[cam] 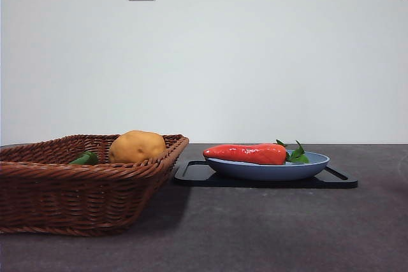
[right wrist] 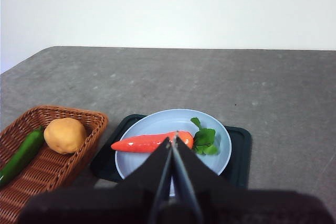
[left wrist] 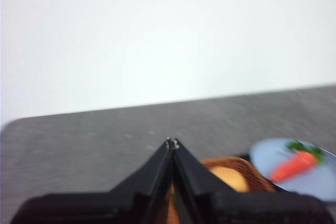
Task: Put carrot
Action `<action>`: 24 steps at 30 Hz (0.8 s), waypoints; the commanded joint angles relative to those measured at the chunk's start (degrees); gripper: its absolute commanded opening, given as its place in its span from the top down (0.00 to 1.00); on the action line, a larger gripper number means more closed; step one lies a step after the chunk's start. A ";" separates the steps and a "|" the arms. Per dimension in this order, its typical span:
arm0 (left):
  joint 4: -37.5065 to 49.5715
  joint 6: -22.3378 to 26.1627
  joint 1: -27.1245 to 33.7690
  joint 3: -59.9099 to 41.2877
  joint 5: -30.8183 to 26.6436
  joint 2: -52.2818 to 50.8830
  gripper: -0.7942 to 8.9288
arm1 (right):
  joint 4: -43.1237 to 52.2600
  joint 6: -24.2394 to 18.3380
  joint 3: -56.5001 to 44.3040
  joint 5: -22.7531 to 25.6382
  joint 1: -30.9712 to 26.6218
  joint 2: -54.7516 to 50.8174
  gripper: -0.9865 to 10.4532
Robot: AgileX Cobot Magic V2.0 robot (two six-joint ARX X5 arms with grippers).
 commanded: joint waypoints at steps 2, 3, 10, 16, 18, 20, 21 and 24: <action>0.63 0.92 6.86 -5.60 -0.28 -4.85 0.91 | 0.70 0.57 0.44 0.20 0.33 0.04 0.91; 0.70 1.25 8.35 -6.97 -0.24 -5.90 0.91 | 0.70 0.57 0.44 0.20 0.35 0.04 0.91; 4.39 1.14 14.75 -18.38 -0.11 -8.44 0.91 | 0.72 0.57 0.44 0.17 0.35 0.04 0.91; 10.49 -0.13 14.97 -26.18 0.13 -8.44 0.91 | 0.74 0.57 0.44 0.28 0.35 0.04 0.91; 10.43 -1.49 14.97 -27.26 0.15 -8.44 0.91 | 0.72 0.57 0.44 0.28 0.33 0.04 0.91; 10.56 -2.56 14.97 -28.22 0.15 -8.44 0.91 | 0.72 0.57 0.44 0.26 0.35 0.04 0.91; 10.54 -3.02 14.97 -28.61 0.11 -8.44 0.91 | 0.72 0.57 0.44 0.26 0.35 0.04 0.91; 10.27 -3.69 14.97 -29.75 0.15 -8.44 0.91 | 0.72 0.57 0.44 0.26 0.35 0.04 0.91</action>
